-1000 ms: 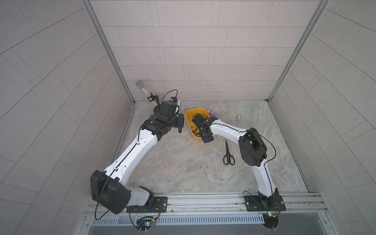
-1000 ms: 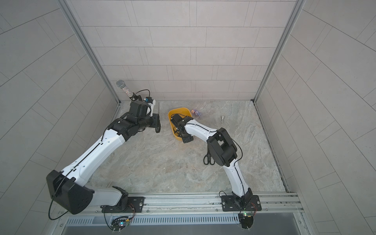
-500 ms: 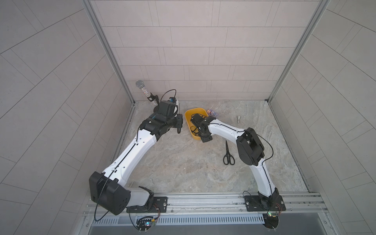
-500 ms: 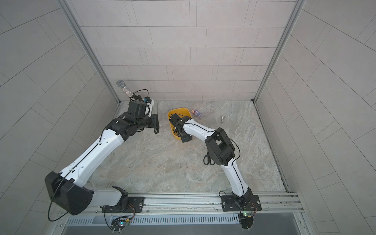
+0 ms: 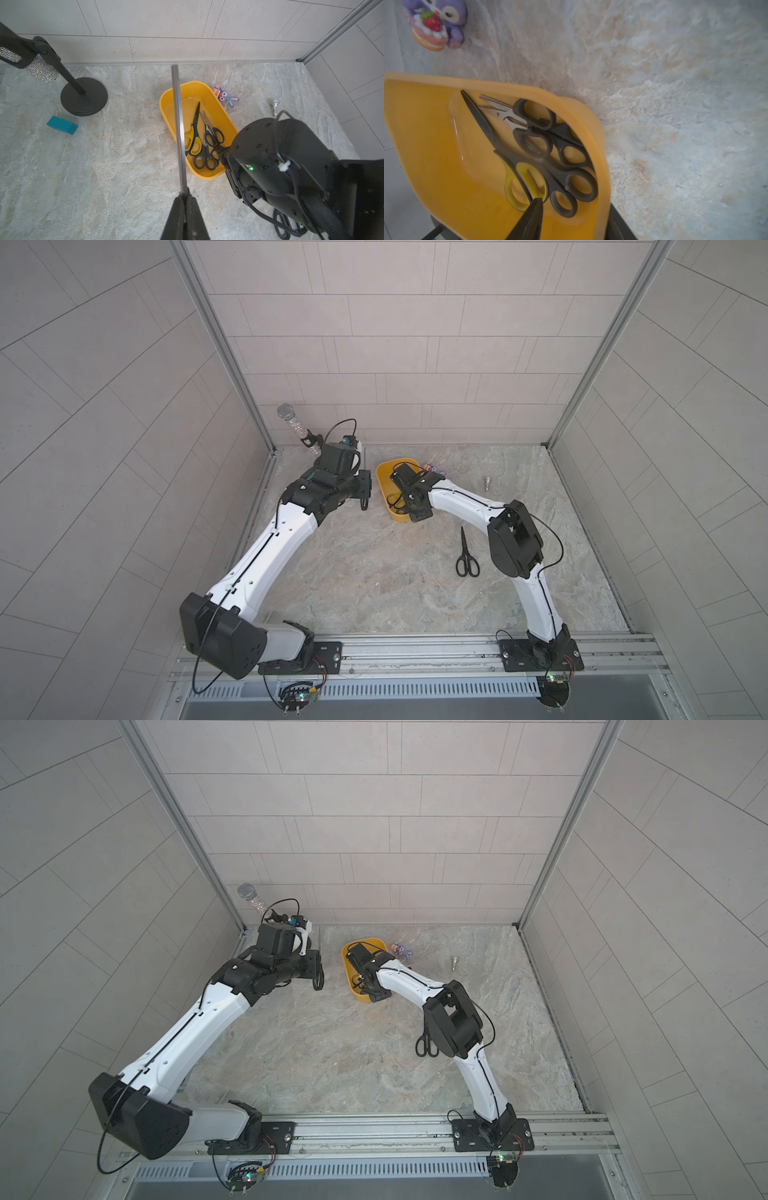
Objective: Take the scissors out of the storage box
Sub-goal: Adjust the storage box at the center of the board, then place the scissors at the center of the board.
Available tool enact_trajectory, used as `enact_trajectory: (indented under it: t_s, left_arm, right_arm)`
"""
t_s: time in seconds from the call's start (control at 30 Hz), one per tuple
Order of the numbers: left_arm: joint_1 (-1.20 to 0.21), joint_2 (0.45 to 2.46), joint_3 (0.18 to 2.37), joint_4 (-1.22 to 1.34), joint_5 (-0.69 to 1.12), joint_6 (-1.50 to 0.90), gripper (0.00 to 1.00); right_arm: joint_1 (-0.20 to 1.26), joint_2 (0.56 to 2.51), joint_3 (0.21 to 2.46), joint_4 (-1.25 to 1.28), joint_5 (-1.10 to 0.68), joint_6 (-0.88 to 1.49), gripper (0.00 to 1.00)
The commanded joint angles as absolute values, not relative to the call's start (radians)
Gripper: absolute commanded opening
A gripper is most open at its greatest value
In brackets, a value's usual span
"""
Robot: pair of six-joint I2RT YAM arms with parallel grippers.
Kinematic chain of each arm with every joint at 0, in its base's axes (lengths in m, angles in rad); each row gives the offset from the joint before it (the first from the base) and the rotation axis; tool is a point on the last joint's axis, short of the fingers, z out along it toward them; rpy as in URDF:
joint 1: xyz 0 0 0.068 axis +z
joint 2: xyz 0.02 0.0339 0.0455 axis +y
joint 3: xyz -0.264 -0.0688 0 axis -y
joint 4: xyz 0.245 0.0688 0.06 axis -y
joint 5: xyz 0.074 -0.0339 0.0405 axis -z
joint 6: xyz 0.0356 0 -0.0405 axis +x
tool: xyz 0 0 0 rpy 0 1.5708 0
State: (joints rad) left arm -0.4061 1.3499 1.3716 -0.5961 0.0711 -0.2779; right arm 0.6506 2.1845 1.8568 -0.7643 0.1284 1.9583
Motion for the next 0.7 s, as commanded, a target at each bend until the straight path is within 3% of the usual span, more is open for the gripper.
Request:
enact_trajectory:
  t_s: [0.0,0.3,0.47,0.67]
  left_arm:
    - [-0.400,1.342,1.409,-0.603,0.108,-0.304,0.00]
    - [-0.402,1.373,1.391,-0.538,0.302,-0.410,0.00]
    - [-0.445,1.405,1.193,-0.213,0.594,-0.630,0.00]
    - [-0.559,1.496,1.046,0.048,0.649,-0.785,0.00]
  right_arm:
    - [0.613,2.068,1.811,-0.713,0.050,1.808,0.51]
    - [0.569,1.767,1.526,-0.659,-0.055,1.608,0.53]
    - [0.379,1.533,1.282,-0.617,-0.009,1.379,0.53]
    - [0.218,1.443,1.235,-0.652,-0.059,1.099,0.53]
